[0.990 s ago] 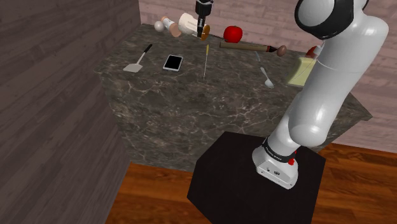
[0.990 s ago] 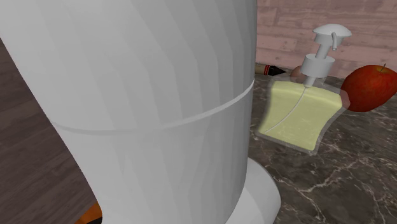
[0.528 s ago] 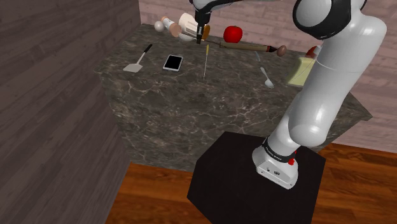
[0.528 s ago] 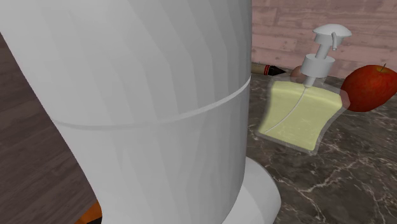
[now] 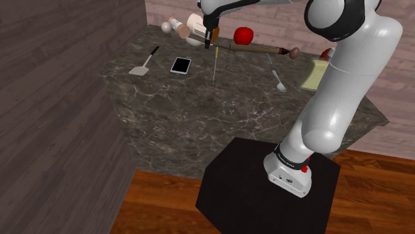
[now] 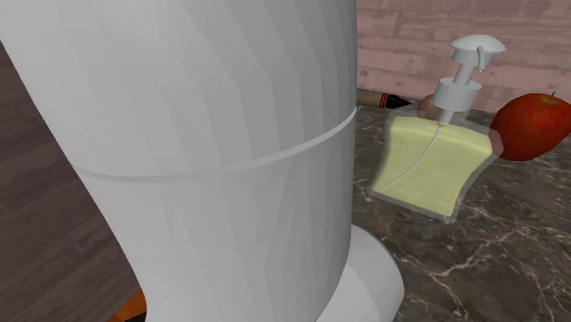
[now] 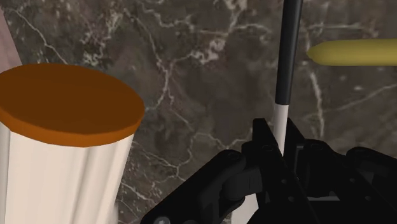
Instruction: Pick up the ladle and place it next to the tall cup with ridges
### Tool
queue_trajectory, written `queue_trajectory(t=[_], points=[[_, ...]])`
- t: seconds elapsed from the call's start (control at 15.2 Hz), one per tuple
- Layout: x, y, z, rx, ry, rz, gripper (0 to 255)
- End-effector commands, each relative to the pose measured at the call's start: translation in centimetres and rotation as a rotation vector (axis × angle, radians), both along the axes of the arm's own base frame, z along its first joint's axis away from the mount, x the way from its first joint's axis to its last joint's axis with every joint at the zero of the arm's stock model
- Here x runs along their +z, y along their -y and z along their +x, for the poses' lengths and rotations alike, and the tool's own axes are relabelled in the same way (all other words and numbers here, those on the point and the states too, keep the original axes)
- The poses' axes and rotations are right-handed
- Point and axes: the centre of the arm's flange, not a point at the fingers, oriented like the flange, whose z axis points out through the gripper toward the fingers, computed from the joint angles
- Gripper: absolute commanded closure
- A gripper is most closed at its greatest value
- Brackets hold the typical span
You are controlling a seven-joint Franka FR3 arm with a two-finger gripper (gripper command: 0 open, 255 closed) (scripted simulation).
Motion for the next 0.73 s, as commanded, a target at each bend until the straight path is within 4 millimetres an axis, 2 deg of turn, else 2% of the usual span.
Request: queue_trajectory(t=[0.0,0.07,0.13,0.46,0.66], points=[[0.0,0.0,0.0,0.0,0.0,0.0,255],[0.0,0.0,0.0,0.0,0.0,0.0,255],[0.0,0.0,0.0,0.0,0.0,0.0,0],[0.0,0.0,0.0,0.0,0.0,0.0,0],[3.9,-0.7,-0.6,0.0,0.0,0.0,0]])
